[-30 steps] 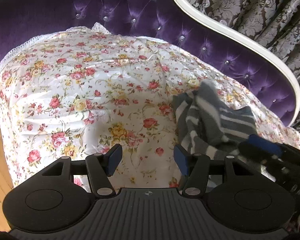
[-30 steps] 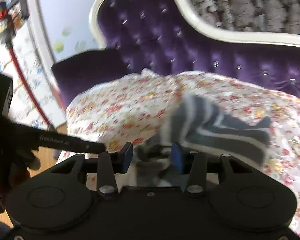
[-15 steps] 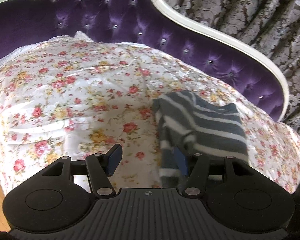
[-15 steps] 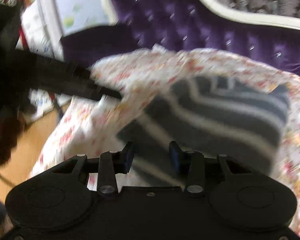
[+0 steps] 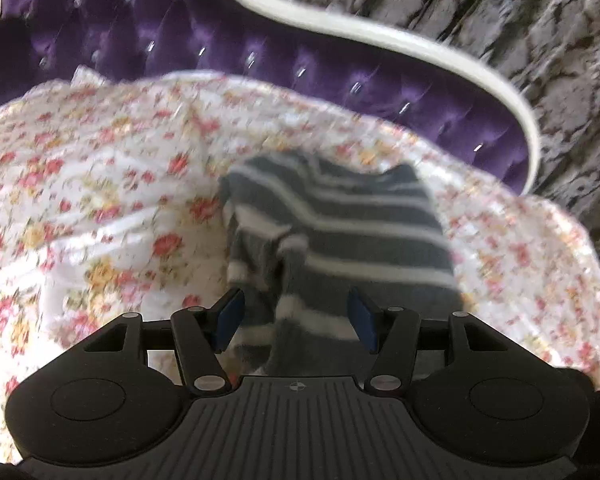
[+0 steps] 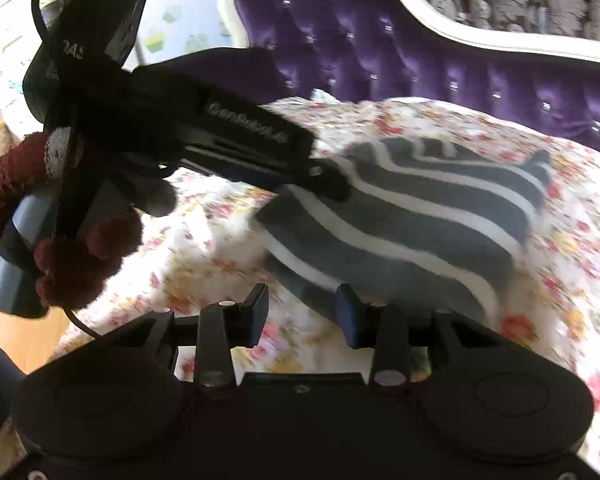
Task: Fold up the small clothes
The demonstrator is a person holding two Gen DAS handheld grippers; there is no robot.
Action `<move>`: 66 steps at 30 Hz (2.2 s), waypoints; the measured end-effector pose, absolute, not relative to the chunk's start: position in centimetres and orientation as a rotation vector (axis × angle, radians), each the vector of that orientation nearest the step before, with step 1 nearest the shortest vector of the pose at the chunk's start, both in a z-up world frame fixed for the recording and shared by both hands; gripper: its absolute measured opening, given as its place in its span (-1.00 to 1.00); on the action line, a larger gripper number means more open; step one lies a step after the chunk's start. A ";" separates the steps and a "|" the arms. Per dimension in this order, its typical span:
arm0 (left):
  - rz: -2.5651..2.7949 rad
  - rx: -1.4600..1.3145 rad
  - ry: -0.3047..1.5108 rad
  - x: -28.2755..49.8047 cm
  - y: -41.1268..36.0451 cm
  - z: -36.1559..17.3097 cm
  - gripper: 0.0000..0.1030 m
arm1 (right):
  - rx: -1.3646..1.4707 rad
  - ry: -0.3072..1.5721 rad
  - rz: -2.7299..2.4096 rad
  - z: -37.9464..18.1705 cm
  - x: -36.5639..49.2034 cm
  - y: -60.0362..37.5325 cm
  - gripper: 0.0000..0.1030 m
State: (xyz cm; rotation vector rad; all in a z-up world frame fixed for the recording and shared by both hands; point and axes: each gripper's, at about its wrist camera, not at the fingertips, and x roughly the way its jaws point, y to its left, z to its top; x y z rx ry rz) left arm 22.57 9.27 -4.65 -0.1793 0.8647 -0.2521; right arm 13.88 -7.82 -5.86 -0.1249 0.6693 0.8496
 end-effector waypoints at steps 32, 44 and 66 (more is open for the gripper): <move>-0.365 -0.445 1.029 23.5 11.3 -7.9 0.16 | 0.352 0.716 0.706 -4.0 20.9 -18.1 0.41; -0.447 -0.590 1.024 24.7 11.3 -8.8 0.15 | 0.468 0.781 0.691 -8.0 29.0 -15.4 0.50; -0.499 -0.593 0.953 23.5 9.9 -7.9 -0.59 | 0.332 0.823 0.651 -6.8 29.3 -13.9 -0.09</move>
